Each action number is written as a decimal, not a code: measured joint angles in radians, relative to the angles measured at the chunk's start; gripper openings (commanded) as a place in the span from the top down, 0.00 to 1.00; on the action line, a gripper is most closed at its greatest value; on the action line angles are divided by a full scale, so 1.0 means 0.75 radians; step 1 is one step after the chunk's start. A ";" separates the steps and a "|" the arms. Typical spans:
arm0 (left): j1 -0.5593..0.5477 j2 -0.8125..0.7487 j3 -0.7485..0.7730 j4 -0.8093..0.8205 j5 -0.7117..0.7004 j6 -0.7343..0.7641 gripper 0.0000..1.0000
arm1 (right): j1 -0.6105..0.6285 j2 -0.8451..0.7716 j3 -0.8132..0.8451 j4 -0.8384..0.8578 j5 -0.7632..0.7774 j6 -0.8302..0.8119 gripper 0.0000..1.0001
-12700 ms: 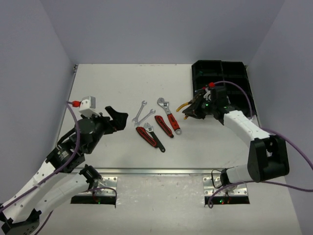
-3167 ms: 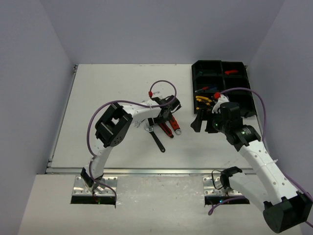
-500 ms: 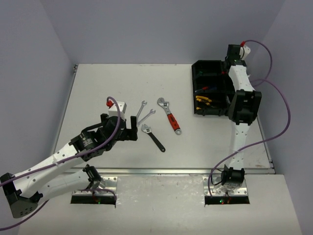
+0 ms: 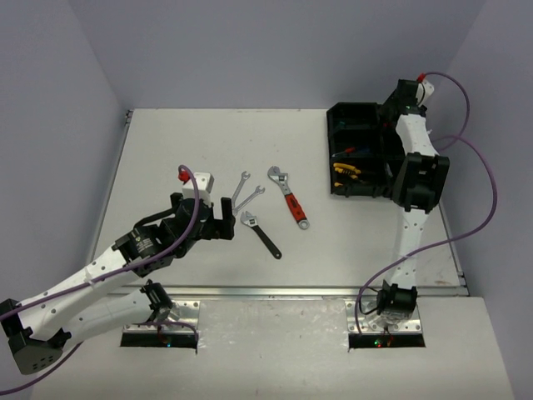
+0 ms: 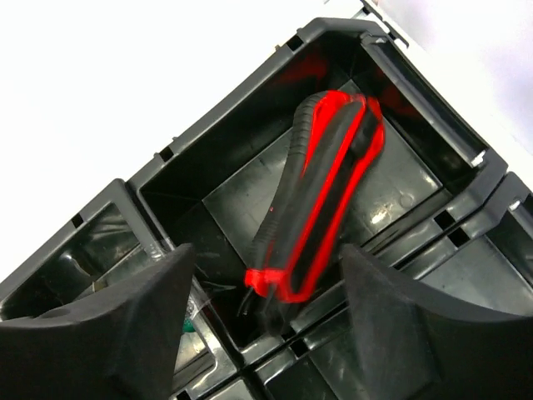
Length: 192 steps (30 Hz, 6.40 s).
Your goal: Sort the tools into containers
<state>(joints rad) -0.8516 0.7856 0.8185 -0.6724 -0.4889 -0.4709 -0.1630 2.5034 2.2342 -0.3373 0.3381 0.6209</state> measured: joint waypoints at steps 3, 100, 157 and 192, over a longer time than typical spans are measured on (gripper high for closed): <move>0.000 0.000 0.000 0.000 0.002 0.000 0.00 | -0.003 0.000 -0.002 0.004 -0.015 0.011 0.03; 0.416 0.563 0.189 0.018 0.088 -0.200 0.00 | 1.226 -0.796 -0.863 -0.443 -0.294 -0.228 0.01; 0.479 -0.215 0.008 0.003 0.176 0.014 0.00 | 1.306 -0.108 -0.361 -0.579 0.242 0.765 0.60; 0.452 -0.265 0.005 0.004 0.149 0.013 0.00 | 1.494 -0.096 -0.363 -0.403 0.104 0.610 0.94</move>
<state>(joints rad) -0.5125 0.5871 0.8223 -0.6697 -0.3771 -0.4609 0.9577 2.4314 1.9620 -0.6396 0.4160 1.0783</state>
